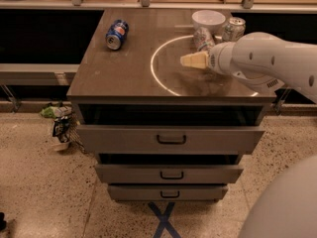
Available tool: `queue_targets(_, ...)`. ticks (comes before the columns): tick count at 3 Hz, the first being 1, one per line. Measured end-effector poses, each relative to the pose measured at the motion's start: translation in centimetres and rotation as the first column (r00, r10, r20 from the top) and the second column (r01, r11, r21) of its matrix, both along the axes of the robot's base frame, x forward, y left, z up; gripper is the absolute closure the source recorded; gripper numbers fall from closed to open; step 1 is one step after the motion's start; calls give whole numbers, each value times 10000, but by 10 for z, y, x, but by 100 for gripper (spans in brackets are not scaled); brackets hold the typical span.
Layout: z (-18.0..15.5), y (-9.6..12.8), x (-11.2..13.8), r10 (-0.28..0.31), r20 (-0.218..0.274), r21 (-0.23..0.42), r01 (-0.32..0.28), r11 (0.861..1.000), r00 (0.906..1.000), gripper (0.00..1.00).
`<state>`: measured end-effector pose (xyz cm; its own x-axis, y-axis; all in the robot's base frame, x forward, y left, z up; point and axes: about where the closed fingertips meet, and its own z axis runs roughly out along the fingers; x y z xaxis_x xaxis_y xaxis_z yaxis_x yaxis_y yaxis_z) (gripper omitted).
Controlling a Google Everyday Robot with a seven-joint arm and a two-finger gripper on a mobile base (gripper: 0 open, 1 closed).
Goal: Move water bottle near white bowl
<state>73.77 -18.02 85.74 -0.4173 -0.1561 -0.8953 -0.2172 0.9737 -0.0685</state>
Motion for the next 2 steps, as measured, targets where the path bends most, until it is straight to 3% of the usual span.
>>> queue_targets(1, 1, -1, -17, 47, -100, 322, -43, 9995, 9999, 0)
queue_targets(2, -1, -23, -38, -148, -364, 704, 173, 9974, 9992, 0)
